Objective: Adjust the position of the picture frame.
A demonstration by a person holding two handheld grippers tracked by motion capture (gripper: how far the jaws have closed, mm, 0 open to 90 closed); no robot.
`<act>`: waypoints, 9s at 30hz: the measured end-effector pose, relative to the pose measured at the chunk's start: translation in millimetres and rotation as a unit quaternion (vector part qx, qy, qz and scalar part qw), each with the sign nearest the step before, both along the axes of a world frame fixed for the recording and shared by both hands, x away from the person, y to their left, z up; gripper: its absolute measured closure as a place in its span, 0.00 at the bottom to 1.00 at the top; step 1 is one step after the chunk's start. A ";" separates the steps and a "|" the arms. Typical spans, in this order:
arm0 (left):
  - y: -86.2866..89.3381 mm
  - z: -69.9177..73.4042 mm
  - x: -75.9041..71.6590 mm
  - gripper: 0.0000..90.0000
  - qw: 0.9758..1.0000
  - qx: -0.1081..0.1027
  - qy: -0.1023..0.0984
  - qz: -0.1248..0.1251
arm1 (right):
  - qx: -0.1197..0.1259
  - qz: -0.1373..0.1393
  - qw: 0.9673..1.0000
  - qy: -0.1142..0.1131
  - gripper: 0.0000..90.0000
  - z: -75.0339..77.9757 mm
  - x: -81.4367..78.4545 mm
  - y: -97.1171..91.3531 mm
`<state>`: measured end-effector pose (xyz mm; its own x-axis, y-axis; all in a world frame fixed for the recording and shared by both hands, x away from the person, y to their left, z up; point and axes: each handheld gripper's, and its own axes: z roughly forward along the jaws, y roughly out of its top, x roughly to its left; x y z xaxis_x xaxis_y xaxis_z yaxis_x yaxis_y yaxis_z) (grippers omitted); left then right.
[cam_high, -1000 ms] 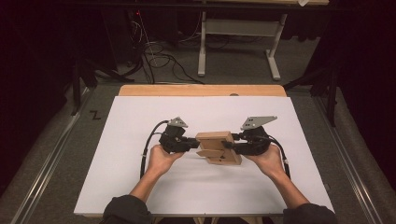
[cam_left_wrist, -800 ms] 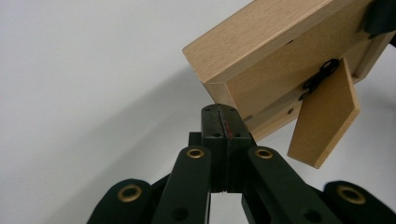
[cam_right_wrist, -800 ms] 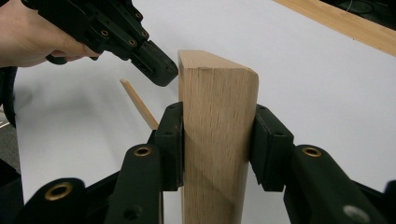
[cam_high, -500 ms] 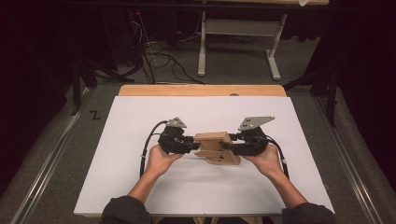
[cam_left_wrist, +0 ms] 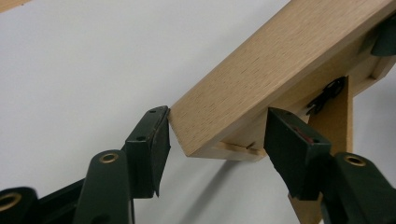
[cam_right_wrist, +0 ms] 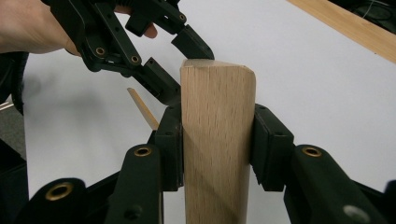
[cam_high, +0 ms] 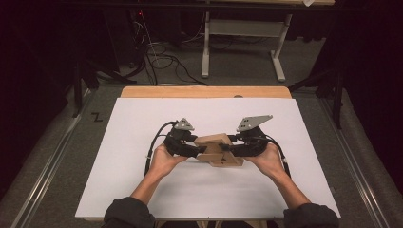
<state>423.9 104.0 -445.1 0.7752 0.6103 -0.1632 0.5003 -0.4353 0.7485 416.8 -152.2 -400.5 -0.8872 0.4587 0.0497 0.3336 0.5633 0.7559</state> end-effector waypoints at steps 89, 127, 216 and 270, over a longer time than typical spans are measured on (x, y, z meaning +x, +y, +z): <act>1.1 -16.8 -2.4 0.57 1.000 0.020 0.016 -0.019 | -0.040 0.001 0.999 0.015 0.63 -7.3 4.7 22.9; -13.5 -23.9 12.2 0.66 1.000 0.009 0.012 0.024 | -0.059 -0.050 0.996 -0.054 0.62 -22.6 -36.4 11.5; -29.9 16.5 -41.2 0.37 0.999 0.001 0.046 0.023 | -0.029 -0.049 0.998 0.035 0.71 -77.5 -36.9 12.5; -21.4 18.0 -28.4 0.65 1.000 0.009 0.017 0.016 | 0.000 -0.155 0.988 0.014 0.63 -47.7 -8.3 -40.4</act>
<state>395.5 82.7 -427.1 0.7496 0.6375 -0.1782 0.5390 -0.4315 0.7234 408.5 -192.6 -448.2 -0.7025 0.7080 0.0722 0.5108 0.4309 0.7439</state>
